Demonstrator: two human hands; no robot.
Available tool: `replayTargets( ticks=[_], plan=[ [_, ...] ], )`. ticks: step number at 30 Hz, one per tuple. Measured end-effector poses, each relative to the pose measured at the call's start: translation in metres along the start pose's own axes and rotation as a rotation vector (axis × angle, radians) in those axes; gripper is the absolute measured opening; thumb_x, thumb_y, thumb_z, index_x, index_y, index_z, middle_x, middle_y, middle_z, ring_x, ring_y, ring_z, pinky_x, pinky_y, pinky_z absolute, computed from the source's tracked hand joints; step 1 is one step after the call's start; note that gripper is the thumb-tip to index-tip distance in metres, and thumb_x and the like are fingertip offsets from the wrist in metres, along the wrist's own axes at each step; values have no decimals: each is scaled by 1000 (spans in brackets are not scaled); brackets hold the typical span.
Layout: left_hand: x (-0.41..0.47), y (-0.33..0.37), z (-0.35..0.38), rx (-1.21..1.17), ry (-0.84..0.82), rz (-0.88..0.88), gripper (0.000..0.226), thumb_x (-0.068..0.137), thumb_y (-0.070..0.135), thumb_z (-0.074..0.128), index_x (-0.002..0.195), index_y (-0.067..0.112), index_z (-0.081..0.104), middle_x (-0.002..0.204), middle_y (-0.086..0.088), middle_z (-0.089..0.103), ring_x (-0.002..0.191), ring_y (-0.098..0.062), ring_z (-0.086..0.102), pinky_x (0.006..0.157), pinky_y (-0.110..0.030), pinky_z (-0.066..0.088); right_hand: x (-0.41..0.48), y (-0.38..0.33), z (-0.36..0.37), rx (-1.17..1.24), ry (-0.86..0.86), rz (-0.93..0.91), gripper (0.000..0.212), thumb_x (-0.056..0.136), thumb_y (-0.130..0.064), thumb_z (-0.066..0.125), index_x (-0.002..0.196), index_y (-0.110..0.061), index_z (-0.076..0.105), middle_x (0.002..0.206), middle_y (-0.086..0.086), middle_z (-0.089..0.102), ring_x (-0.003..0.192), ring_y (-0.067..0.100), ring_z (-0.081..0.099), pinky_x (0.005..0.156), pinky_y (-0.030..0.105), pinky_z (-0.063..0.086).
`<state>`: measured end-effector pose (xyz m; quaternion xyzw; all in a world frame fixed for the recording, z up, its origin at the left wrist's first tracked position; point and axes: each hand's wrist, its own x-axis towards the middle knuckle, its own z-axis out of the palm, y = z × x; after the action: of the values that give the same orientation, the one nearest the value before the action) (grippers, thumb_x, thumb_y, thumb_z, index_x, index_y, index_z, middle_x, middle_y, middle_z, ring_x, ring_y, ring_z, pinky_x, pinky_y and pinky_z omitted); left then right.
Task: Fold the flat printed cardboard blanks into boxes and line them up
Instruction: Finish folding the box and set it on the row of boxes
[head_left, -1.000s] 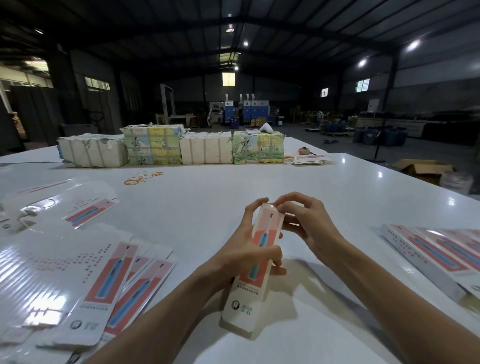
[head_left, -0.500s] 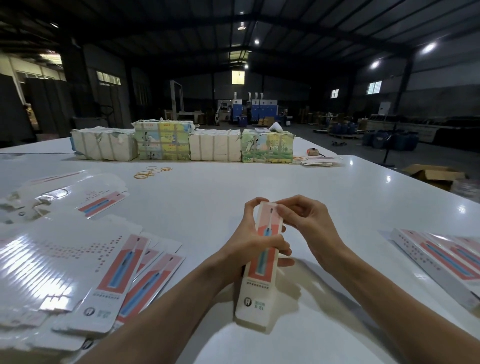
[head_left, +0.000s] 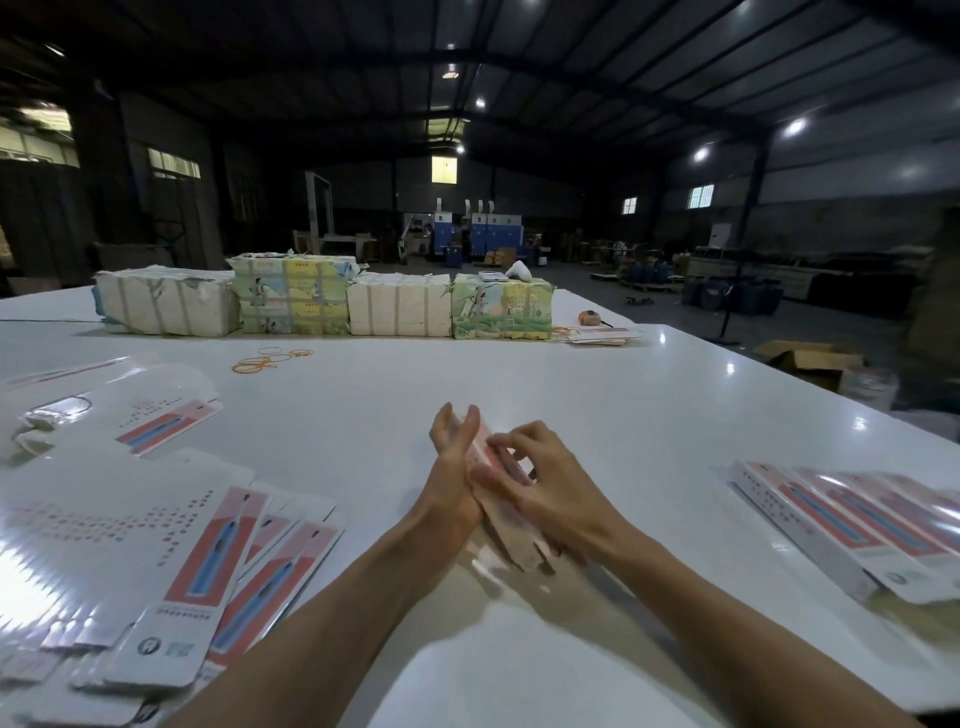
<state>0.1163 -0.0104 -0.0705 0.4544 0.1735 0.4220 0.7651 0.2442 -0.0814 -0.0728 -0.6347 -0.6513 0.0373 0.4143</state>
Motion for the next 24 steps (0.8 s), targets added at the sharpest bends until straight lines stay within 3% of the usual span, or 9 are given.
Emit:
replayTargets(
  ticks=[3, 6, 8, 10, 12, 13, 16, 19, 24],
  plan=[
    [-1, 1, 0, 64, -52, 26, 79, 97, 54, 55, 163, 51, 11, 169, 5, 28, 143, -33, 48, 104, -53, 55, 0, -6, -1, -148, -130, -45, 69, 93, -56, 70, 149, -21, 51, 131, -3, 42, 119, 10, 46, 99, 20, 49],
    [-3, 0, 0, 131, -81, 31, 80, 93, 57, 55, 160, 54, 13, 153, 2, 44, 124, -22, 64, 86, -39, 63, -2, -4, -16, -256, -65, -74, 53, 100, -39, 67, 145, -16, 55, 140, 4, 45, 128, 21, 43, 102, 27, 48],
    [-5, -2, -1, 338, -78, 12, 74, 94, 59, 55, 158, 49, 20, 141, -1, 57, 113, -16, 69, 82, -28, 63, -9, 4, -31, -369, -48, -51, 47, 100, -29, 66, 143, -14, 54, 143, 8, 46, 128, 24, 41, 105, 34, 48],
    [-6, -6, -4, 539, -101, 14, 51, 103, 46, 59, 150, 35, 41, 120, -3, 74, 104, -17, 74, 85, -27, 63, -21, 17, -51, -477, -29, 18, 48, 100, -27, 66, 144, -15, 53, 148, 7, 46, 129, 24, 41, 106, 38, 49],
    [-9, -9, -7, 657, -167, 41, 26, 108, 19, 57, 133, 20, 64, 98, -5, 79, 93, -21, 75, 87, -32, 62, -38, 35, -74, -574, 4, 125, 49, 99, -29, 66, 145, -18, 52, 150, 4, 47, 127, 21, 43, 104, 36, 50],
    [-10, -10, -7, 694, -202, 56, 24, 107, 10, 56, 124, 17, 71, 92, -6, 78, 89, -22, 74, 87, -32, 62, -48, 43, -87, -610, 24, 185, 49, 100, -31, 65, 146, -20, 51, 148, 2, 50, 126, 19, 45, 103, 36, 48],
    [-12, -9, -6, 777, -266, 69, 27, 105, 4, 54, 113, 17, 76, 89, -8, 77, 85, -19, 72, 89, -34, 59, -83, 65, -120, -791, 48, 382, 46, 104, -35, 57, 147, -25, 48, 147, -3, 52, 128, 18, 49, 110, 39, 43],
    [-8, -11, -10, 820, -306, 50, 28, 105, 5, 54, 111, 19, 78, 90, -7, 77, 85, -17, 71, 91, -33, 57, -111, 81, -141, -1050, 33, 463, 45, 109, -39, 39, 151, -25, 44, 152, -2, 51, 140, 21, 45, 121, 44, 30],
    [-5, -14, -14, 872, -341, 67, 31, 104, 3, 54, 108, 21, 79, 85, -3, 76, 81, -14, 68, 80, -21, 53, -132, 80, -165, -1057, 18, 498, 46, 110, -41, 40, 154, -28, 40, 152, -5, 51, 136, 18, 50, 117, 39, 36]
  ],
)
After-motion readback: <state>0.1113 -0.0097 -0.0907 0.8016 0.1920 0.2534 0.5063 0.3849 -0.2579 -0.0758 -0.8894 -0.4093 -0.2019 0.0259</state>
